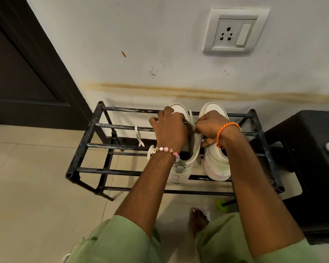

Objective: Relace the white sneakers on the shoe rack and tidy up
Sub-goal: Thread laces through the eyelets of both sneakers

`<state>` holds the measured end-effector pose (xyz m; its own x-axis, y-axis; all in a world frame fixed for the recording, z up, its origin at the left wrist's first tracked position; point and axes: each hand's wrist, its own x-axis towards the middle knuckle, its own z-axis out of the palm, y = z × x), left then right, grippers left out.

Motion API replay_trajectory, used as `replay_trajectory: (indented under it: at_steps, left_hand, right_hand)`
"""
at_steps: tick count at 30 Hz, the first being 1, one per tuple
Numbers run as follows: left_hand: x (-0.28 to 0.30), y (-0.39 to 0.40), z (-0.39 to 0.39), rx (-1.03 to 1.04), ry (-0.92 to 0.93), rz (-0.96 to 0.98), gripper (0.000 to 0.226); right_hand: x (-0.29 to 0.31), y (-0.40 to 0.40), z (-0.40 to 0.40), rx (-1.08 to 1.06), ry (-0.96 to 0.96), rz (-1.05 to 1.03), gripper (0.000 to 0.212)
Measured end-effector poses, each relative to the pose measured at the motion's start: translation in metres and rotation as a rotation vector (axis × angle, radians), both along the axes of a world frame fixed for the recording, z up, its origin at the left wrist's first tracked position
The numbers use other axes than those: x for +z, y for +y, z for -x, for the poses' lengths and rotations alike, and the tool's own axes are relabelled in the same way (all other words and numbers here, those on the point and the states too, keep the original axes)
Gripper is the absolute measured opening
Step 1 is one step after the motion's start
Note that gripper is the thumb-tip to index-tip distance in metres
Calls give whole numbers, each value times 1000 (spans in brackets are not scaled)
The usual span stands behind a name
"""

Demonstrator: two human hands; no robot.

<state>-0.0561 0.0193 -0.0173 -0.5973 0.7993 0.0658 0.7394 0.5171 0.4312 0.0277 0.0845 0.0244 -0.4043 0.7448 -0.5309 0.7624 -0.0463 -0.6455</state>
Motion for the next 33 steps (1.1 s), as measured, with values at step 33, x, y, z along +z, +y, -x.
replay_trajectory:
  at_steps: [33]
  left_hand:
    - [47,-17,28,165,-1518,-696,18]
  right_hand:
    - [0,-1,-5,-46,45,53,17]
